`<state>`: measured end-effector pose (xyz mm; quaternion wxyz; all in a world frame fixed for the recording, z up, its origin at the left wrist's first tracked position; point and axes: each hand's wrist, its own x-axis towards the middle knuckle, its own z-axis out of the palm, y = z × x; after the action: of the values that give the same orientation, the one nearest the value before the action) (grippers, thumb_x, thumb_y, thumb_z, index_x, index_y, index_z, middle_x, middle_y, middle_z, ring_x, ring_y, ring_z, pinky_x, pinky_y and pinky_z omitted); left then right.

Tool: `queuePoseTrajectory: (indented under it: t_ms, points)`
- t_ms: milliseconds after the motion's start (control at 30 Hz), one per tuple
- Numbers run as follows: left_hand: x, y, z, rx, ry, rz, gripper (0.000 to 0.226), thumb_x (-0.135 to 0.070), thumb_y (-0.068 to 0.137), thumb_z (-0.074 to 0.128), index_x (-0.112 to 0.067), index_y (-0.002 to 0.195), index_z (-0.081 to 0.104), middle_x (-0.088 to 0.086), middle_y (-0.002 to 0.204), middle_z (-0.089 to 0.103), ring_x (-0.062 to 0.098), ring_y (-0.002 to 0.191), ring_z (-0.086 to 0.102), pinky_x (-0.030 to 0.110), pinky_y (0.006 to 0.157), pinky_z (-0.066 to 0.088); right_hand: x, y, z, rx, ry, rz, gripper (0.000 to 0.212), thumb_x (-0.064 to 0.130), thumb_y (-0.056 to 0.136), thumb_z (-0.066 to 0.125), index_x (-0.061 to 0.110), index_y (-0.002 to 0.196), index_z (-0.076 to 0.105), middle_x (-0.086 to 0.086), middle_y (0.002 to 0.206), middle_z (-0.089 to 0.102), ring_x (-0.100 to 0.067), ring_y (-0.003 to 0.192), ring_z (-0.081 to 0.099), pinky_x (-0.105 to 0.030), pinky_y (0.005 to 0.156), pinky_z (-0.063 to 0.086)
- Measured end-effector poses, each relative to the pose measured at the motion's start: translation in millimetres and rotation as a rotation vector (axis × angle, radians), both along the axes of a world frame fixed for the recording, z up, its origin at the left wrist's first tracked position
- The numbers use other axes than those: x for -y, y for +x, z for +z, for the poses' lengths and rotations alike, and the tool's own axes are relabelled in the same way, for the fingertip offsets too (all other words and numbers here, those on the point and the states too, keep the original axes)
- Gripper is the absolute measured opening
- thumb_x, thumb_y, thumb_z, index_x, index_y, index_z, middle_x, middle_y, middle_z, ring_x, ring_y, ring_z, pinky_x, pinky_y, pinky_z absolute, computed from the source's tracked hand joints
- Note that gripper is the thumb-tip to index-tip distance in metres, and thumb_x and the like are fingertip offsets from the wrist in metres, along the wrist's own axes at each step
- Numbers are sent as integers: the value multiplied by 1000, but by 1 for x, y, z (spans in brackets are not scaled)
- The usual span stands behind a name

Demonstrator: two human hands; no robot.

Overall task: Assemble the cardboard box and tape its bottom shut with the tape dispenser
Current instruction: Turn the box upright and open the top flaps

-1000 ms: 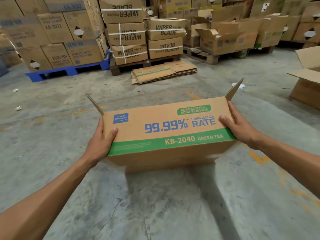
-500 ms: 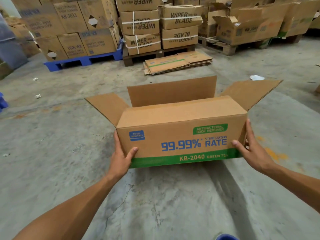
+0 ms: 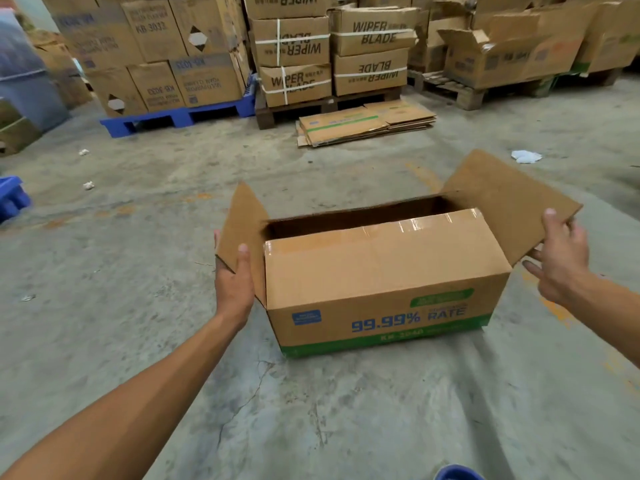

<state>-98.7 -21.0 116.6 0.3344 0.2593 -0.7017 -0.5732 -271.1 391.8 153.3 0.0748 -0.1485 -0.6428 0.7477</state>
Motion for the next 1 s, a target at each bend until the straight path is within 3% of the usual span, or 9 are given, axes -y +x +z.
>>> queuePoseTrajectory:
  t_ms: [133, 333, 400, 467, 567, 633, 733, 833, 1000]
  points:
    - [5, -4, -4, 84, -35, 10, 49, -46, 102, 42, -23, 145, 43, 3, 131, 61, 22, 118, 58, 38, 99, 49, -4, -8, 9, -45, 132, -34, 17, 37, 95, 50, 25, 107, 53, -8, 111, 61, -26, 88, 61, -47, 84, 55]
    - [24, -2, -5, 93, -19, 121, 53, -39, 98, 54, -21, 146, 41, 0, 128, 60, 22, 116, 58, 41, 101, 48, 8, 2, -9, -15, 501, -26, 31, 48, 91, 43, 21, 77, 45, -6, 79, 53, -30, 78, 54, -60, 79, 54]
    - [25, 0, 4, 84, -46, 230, 76, -31, 95, 60, -23, 156, 17, -2, 143, 44, 19, 126, 49, 34, 106, 40, 12, 10, -3, -56, 517, -37, 25, 41, 94, 43, 20, 82, 46, -3, 80, 49, -27, 79, 49, -55, 81, 54]
    - [25, 1, 17, 128, -200, 407, 93, -28, 89, 67, -19, 158, 5, 8, 159, 19, 27, 140, 32, 38, 112, 27, 9, 14, 5, -102, 545, -73, 25, 34, 95, 47, 19, 114, 51, -7, 107, 54, -28, 98, 50, -44, 86, 46]
    - [23, -2, 40, 210, -803, 540, 78, -27, 81, 66, -15, 148, 29, 17, 152, 29, 33, 138, 28, 47, 109, 20, 5, 13, 22, -284, 874, -203, 59, 26, 86, 56, 20, 140, 34, -18, 134, 40, -36, 124, 38, -49, 101, 32]
    - [9, -13, 56, 138, -1142, 344, 48, -26, 82, 63, -18, 128, 51, 12, 129, 52, 29, 123, 43, 45, 102, 26, 12, 12, 26, -474, 1224, -143, 53, 24, 84, 55, 22, 135, 41, -19, 130, 45, -40, 120, 39, -52, 98, 32]
    - [-25, -42, 66, 266, -1194, -215, 33, -37, 93, 53, -20, 120, 61, 2, 114, 66, 25, 109, 59, 44, 95, 42, 40, 14, 18, -594, 1475, 316, 44, 30, 89, 52, 24, 133, 51, -13, 132, 54, -34, 122, 44, -50, 101, 34]
    - [-52, -73, 52, 701, -1203, -517, 64, -61, 95, 37, -24, 147, 40, 4, 148, 48, 27, 137, 42, 48, 112, 32, 69, 6, -1, -333, 1581, 692, 59, 46, 94, 46, 31, 149, 31, -7, 156, 29, -27, 144, 23, -50, 114, 21]
    - [-69, -98, 24, 1017, -1152, -606, 84, -73, 91, 25, -28, 158, 1, 4, 165, 13, 33, 152, 0, 57, 119, -3, 90, -17, -19, -151, 1577, 736, 64, 54, 97, 31, 34, 154, 10, -8, 163, 6, -26, 150, 0, -52, 119, 8]
